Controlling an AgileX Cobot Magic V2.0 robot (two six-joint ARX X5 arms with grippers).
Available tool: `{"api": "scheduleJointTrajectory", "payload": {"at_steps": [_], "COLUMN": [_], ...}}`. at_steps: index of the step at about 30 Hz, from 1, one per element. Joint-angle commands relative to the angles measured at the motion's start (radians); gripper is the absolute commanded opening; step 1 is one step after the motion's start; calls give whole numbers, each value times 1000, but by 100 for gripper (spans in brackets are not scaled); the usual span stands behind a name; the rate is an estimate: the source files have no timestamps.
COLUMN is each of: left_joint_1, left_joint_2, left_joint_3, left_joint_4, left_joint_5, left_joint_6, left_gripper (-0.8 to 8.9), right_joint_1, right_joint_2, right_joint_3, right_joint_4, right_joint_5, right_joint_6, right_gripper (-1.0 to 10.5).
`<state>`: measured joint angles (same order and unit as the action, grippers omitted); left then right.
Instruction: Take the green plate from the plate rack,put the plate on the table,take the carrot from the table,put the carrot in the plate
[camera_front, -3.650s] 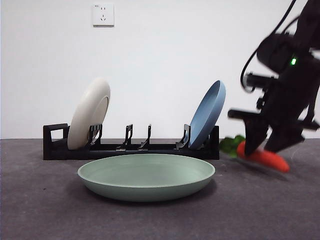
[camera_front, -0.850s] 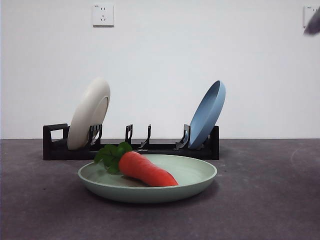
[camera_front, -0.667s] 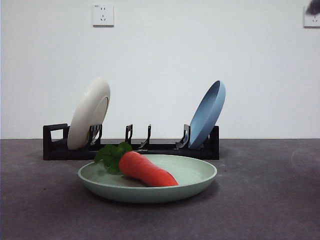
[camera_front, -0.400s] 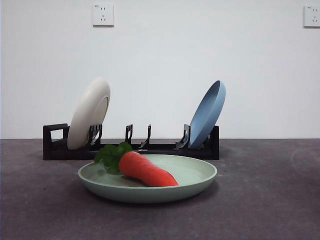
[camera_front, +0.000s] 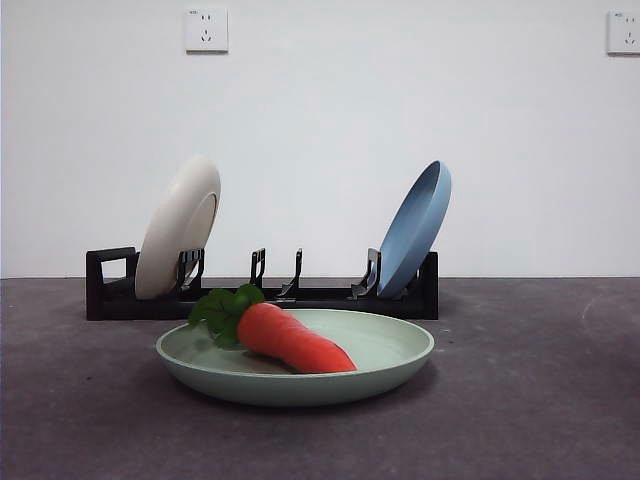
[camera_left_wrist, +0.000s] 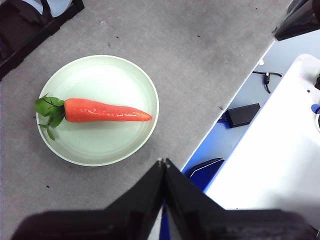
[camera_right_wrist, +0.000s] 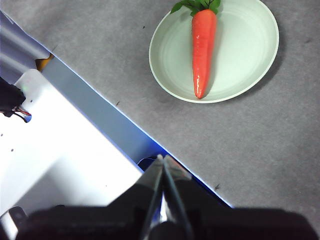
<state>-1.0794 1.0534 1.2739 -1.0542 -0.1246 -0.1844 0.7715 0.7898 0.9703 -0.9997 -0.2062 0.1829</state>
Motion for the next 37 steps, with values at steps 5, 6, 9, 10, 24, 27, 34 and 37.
{"api": "scheduleJointTrajectory", "payload": {"at_steps": [5, 6, 9, 10, 24, 27, 34, 37], "left_joint_1": [-1, -1, -1, -1, 494, 652, 896, 956], "left_joint_2": [-2, -2, -2, -2, -230, -325, -590, -698], "left_joint_3": [-2, -2, -2, -2, -43, -110, -390, -552], "left_joint_4": [-2, -2, 0, 8, 550, 616, 745, 814], "left_joint_5": [-4, -4, -4, -7, 90, 115, 98, 100], "left_joint_6": [1, 1, 2, 6, 343, 343, 343, 342], "left_gripper": [-4, -4, -4, -4, -3, -3, -3, -3], "right_joint_1": [2, 2, 2, 2, 2, 2, 2, 2], "right_joint_2": [-1, -1, -1, -1, -1, -1, -1, -1], "right_joint_3": [-6, -6, -6, -6, -6, -6, -6, -6], "right_joint_4": [3, 3, 3, 3, 3, 3, 3, 3], "right_joint_5": [3, 3, 3, 3, 3, 3, 3, 3], "right_joint_6": [-8, -8, -8, -8, -8, -8, -8, -8], "right_gripper": [2, 2, 2, 2, 2, 2, 2, 2]}}
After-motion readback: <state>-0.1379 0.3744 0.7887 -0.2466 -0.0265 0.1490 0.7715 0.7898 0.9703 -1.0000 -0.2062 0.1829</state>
